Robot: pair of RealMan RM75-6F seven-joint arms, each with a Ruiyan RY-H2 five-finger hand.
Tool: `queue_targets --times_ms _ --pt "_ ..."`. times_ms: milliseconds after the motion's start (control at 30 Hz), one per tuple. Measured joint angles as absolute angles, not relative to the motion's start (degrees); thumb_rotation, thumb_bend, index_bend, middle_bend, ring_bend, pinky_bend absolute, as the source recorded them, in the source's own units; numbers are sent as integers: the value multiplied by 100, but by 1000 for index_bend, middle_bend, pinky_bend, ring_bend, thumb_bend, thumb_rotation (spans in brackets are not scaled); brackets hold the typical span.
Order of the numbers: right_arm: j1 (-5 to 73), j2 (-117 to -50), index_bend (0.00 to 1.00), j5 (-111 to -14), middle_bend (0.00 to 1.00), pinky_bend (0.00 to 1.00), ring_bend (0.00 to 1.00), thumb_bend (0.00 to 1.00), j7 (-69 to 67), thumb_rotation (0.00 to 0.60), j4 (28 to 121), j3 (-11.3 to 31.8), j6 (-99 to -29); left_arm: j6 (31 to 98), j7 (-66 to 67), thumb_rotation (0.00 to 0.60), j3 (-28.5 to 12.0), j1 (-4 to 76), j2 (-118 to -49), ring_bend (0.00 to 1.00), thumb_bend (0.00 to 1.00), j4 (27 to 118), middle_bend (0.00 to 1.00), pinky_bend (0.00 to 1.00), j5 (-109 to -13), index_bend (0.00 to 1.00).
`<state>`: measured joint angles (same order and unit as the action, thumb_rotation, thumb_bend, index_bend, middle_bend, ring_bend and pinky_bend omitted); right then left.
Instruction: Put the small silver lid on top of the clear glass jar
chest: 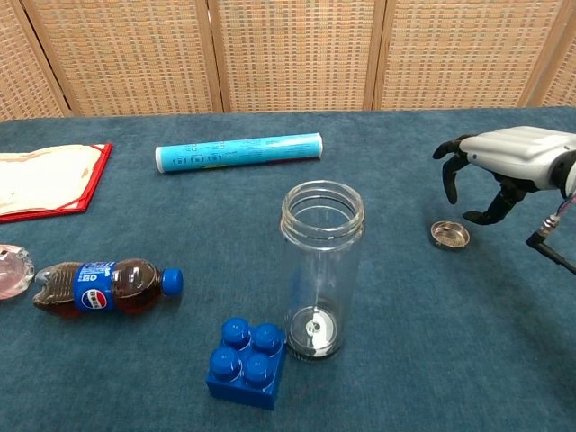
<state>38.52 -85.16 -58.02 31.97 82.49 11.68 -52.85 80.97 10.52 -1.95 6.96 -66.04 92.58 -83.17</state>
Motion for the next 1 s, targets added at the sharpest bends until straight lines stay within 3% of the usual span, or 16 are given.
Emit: queue_targets --times_ms 1000 --pt "4145 -8969 508 -5557 175 246 0 537 2831 600 7435 974 -5065 8028 1058 600 -200 742 -6650 0 178 9195 0 0 -8226 0"
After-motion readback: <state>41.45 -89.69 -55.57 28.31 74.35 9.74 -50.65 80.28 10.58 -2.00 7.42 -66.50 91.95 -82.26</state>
